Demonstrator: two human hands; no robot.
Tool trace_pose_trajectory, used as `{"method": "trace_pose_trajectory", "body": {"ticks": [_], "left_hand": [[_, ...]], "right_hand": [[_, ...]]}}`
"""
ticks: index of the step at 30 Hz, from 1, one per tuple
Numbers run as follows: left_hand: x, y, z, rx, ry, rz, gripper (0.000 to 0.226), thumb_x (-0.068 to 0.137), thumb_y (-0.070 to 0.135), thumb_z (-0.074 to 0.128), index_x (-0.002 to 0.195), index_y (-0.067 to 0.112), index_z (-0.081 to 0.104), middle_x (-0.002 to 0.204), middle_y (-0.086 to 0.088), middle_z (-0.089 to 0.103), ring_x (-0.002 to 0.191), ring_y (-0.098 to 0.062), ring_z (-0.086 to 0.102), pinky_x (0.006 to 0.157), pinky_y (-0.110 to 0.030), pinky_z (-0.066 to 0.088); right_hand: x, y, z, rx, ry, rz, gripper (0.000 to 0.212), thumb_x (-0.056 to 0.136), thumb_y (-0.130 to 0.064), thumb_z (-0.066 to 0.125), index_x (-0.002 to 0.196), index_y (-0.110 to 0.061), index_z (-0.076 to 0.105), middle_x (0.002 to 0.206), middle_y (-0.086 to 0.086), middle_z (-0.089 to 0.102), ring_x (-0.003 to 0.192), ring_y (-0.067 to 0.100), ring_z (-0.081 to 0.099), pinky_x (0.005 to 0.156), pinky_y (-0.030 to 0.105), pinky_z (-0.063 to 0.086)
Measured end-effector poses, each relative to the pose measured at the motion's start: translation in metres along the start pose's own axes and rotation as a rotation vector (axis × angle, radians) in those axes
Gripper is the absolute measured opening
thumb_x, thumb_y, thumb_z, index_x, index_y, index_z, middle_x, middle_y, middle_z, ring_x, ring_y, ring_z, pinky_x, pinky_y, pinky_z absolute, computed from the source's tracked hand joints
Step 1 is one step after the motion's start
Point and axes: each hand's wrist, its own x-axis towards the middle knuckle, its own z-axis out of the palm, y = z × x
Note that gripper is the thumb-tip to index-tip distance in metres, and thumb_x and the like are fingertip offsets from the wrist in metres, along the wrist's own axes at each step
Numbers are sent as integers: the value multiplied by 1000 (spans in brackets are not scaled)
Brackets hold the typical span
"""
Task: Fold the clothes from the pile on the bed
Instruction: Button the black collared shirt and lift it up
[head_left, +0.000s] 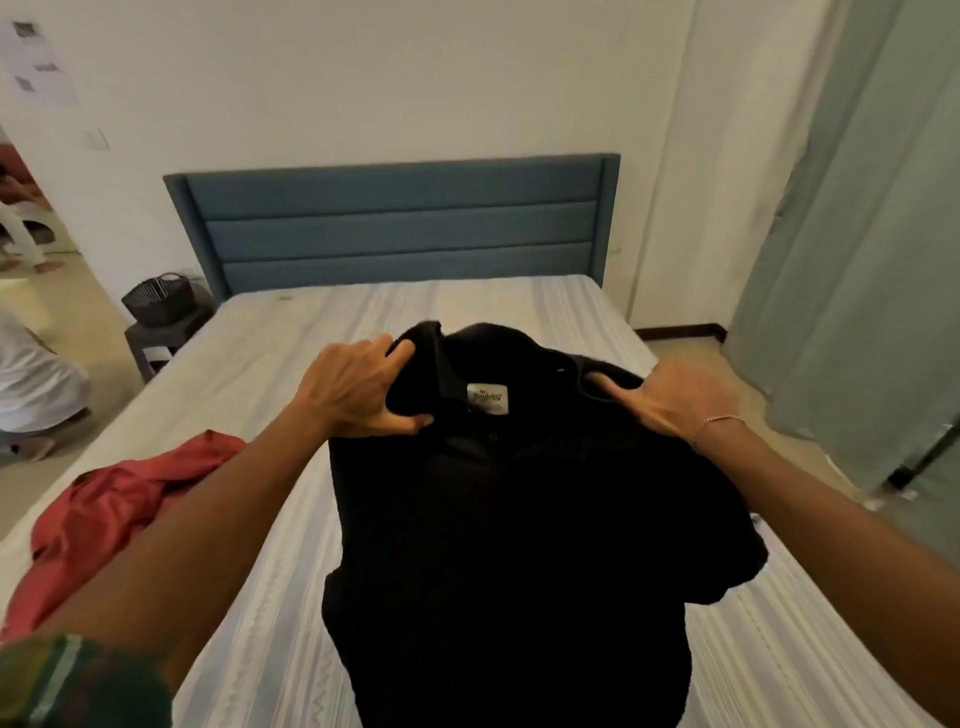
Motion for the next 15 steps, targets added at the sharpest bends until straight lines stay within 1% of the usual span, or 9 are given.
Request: {"method": "trace_pose_trajectory", "body": {"ticks": [1,3,4,5,7,9,11,13,15], "left_hand": [[6,3,29,-8,-61,-1,92,69,97,34,109,16,50,81,-2,56,53,-20,50,46,-27,27],[16,12,98,-62,-196,-46,91,71,94,36,118,17,49,90,-2,57,61,-20,54,49,-30,31],[22,18,135,-85,-272,-90,88,74,89,41,124,18,47,98,-3,58,71,-20,57,54,-31,37],[29,26,176,-109,-312,-140,83,79,82,47,131,18,44,108,-6,57,84,-22,59,64,-33,44],[37,56,257,-206,-433,-326,74,89,61,58,142,15,37,128,-13,51,110,-29,54,91,-38,46],[30,95,307,-303,-505,-518,66,95,45,60,143,9,35,136,-19,47,122,-33,47,102,-40,43],[19,138,357,-526,-549,-668,51,97,34,60,136,5,45,132,-18,50,120,-32,51,103,-40,44],[5,179,399,-800,-584,-777,33,96,24,64,123,5,59,119,-15,61,109,-28,60,97,-37,48],[-5,202,422,-975,-590,-866,21,95,14,65,113,4,67,105,-14,69,96,-25,67,90,-32,53]], "right_hand": [[17,0,26,3,-87,1,110,56,-108,18,76,-11,65,77,9,65,72,29,63,71,38,55],[52,0,84,23,-272,33,110,65,-103,31,106,-8,69,103,14,70,93,33,66,84,41,54],[70,-3,117,37,-356,65,110,67,-100,35,121,-9,65,116,16,69,103,35,65,91,42,53],[87,-6,153,50,-402,106,109,69,-98,38,129,-10,61,124,17,66,110,37,63,94,43,52],[115,-7,233,111,-383,193,95,78,-90,41,127,-11,60,126,17,65,114,38,61,94,45,50],[112,-5,298,292,-263,280,68,94,-66,48,132,-9,53,129,18,60,120,38,56,97,47,46],[97,-3,361,489,-181,309,39,102,-39,51,127,-9,55,125,17,58,118,36,54,95,44,45],[67,-4,415,634,-198,329,7,101,-20,56,102,-16,61,105,9,62,101,31,61,84,29,44],[37,-9,445,703,-300,352,16,98,-14,62,85,-25,61,87,0,65,83,18,65,69,9,42]]}}
